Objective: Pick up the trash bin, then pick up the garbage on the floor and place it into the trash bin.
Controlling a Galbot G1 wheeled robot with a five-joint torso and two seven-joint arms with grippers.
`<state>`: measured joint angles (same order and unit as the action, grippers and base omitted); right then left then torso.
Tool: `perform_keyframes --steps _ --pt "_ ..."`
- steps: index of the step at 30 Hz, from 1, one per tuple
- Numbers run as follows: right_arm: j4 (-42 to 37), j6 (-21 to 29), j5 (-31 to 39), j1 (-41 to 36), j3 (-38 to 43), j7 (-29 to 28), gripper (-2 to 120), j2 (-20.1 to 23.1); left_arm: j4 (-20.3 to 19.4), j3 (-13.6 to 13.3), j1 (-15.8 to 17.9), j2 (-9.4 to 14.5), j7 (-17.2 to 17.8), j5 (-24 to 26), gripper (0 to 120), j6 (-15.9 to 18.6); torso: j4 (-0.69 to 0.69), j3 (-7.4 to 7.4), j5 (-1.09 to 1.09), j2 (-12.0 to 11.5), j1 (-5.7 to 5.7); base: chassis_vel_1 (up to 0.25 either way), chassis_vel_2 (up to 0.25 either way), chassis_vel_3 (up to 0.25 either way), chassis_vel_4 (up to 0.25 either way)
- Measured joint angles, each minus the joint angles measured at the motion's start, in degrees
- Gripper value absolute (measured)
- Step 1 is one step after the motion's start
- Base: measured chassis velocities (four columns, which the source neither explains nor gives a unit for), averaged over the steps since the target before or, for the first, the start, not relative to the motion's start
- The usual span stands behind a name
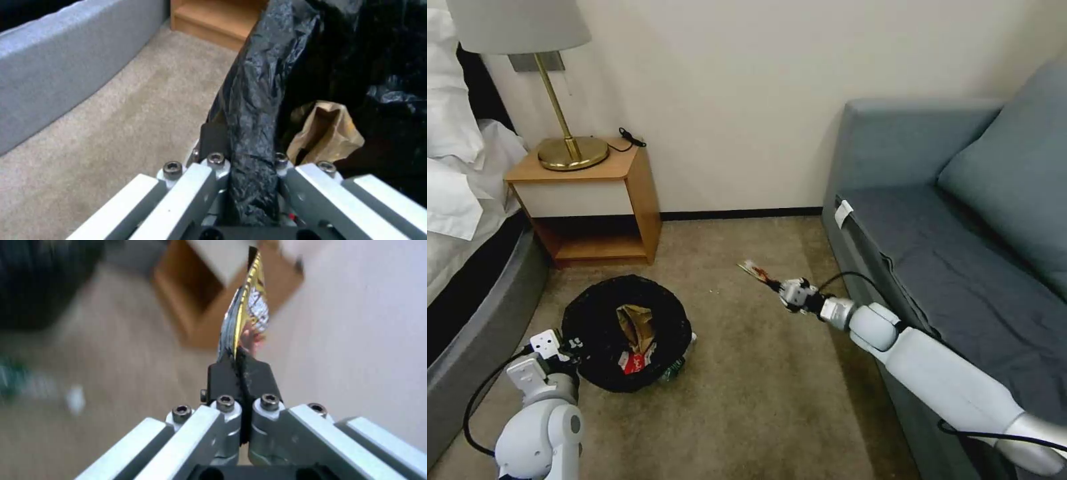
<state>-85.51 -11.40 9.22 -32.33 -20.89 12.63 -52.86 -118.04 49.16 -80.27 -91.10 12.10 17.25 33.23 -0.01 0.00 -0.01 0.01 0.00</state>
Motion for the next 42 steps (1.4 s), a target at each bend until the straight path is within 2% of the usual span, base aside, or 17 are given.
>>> perform_keyframes --steps 1,5,6,10,12,13,14,15,19,26,30,32,34,36,39,40,42 --pt "0.00 0.00 0.00 0.00 0.00 0.00 0 0.00 0.00 0.00 0.00 0.00 0.00 0.00 3 0.00 0.00 0.00 0.00 0.00 0.00 0.000 0.000 0.000 0.000" --pt "-8.48 4.00 11.66 2.27 -6.58 -5.32 0 -2.85 0.05 -0.14 0.22 -0.28 0.03 -0.22 3 0.01 0.02 0.00 0.00 0.00 0.00 0.000 0.000 0.000 0.000" --pt "-8.48 4.00 11.66 2.27 -6.58 -5.32 0 -2.85 0.05 -0.14 0.22 -0.28 0.03 -0.22 3 0.01 0.02 0.00 0.00 0.00 0.00 0.000 0.000 0.000 0.000" --pt "-11.79 6.79 18.98 3.98 -13.57 -11.48 0 -6.49 0.00 -0.41 0.31 -0.69 0.11 -0.41 3 0.12 0.03 0.00 0.00 0.00 0.00 0.000 0.000 0.000 0.000" --pt "-11.94 7.47 20.07 4.33 -15.02 -13.02 0 -7.60 -0.03 -0.39 0.32 -0.77 0.14 -0.48 3 0.16 -0.01 0.00 -0.03 0.00 0.00 0.000 0.000 0.000 0.000" --pt "-11.95 8.17 21.02 4.57 -16.83 -14.50 0 -9.60 -0.11 -0.58 0.34 -0.91 0.15 -0.61 3 0.19 0.01 0.00 -0.03 0.00 0.00 0.000 0.000 0.000 0.000" --pt "-10.61 8.99 21.70 4.85 -19.66 -16.78 0 -14.29 -0.42 -0.92 0.36 -1.02 0.07 -0.77 3 0.27 0.02 0.00 0.01 0.00 0.00 0.000 0.000 0.000 0.000" --pt "-10.61 8.99 21.70 4.85 -19.66 -16.78 0 -14.29 -0.42 -0.92 0.36 -1.02 0.07 -0.77 3 0.27 0.02 0.00 0.01 0.00 0.00 0.000 0.000 0.000 0.000" --pt "-6.35 9.45 22.04 5.27 -23.36 -20.42 0 -19.12 -1.28 -1.20 0.22 -1.02 0.16 -0.92 3 0.47 0.03 0.00 0.00 0.00 0.00 0.000 0.000 0.000 0.000" --pt "-3.18 11.04 21.69 5.92 -26.11 -23.23 0 -19.91 -2.15 -1.18 -0.14 -1.07 0.09 -0.91 3 0.48 0.01 0.00 0.00 -0.01 0.00 0.000 0.000 0.000 0.000" --pt "-3.64 11.45 21.21 5.93 -26.20 -23.62 18 -19.26 -2.51 -1.15 -0.21 -1.07 0.02 -0.84 3 0.48 0.00 0.00 0.00 -0.01 0.00 0.000 0.000 0.000 0.000" --pt "-3.76 11.45 21.13 5.93 -26.20 -23.65 22 -19.21 -2.54 -1.15 -0.20 -1.07 0.01 -0.83 3 0.48 0.01 0.00 0.00 -0.01 0.00 0.000 0.000 0.000 0.000" --pt "-4.04 11.43 20.85 5.92 -26.05 -23.90 33 -19.04 -2.58 -1.15 -0.19 -1.07 -0.01 -0.80 3 0.48 0.01 0.00 0.00 -0.02 0.00 0.000 0.000 0.000 0.000" --pt "-4.30 11.41 20.83 5.93 -25.82 -23.99 36 -18.88 -2.60 -1.14 -0.20 -1.07 -0.03 -0.76 3 0.48 0.01 0.00 0.01 -0.01 0.00 0.000 0.000 0.000 0.000" --pt "-6.37 11.52 20.71 6.30 -22.89 -23.98 49 -17.19 -2.62 -0.87 -0.22 -1.06 -0.07 -0.54 3 0.48 0.01 0.00 0.01 -0.01 0.00 0.000 0.000 0.000 0.000" --pt "-6.37 11.52 20.71 6.30 -22.89 -23.98 49 -17.19 -2.62 -0.87 -0.22 -1.06 -0.07 -0.54 3 0.48 0.01 0.00 0.01 -0.01 0.00 0.000 0.000 0.000 0.000" --pt "-7.95 11.46 20.74 6.53 -20.31 -23.84 58 -15.03 -2.62 -0.65 -0.15 -1.05 -0.09 -0.39 3 0.48 0.02 0.00 0.02 -0.01 0.00 0.000 0.000 0.000 0.000"
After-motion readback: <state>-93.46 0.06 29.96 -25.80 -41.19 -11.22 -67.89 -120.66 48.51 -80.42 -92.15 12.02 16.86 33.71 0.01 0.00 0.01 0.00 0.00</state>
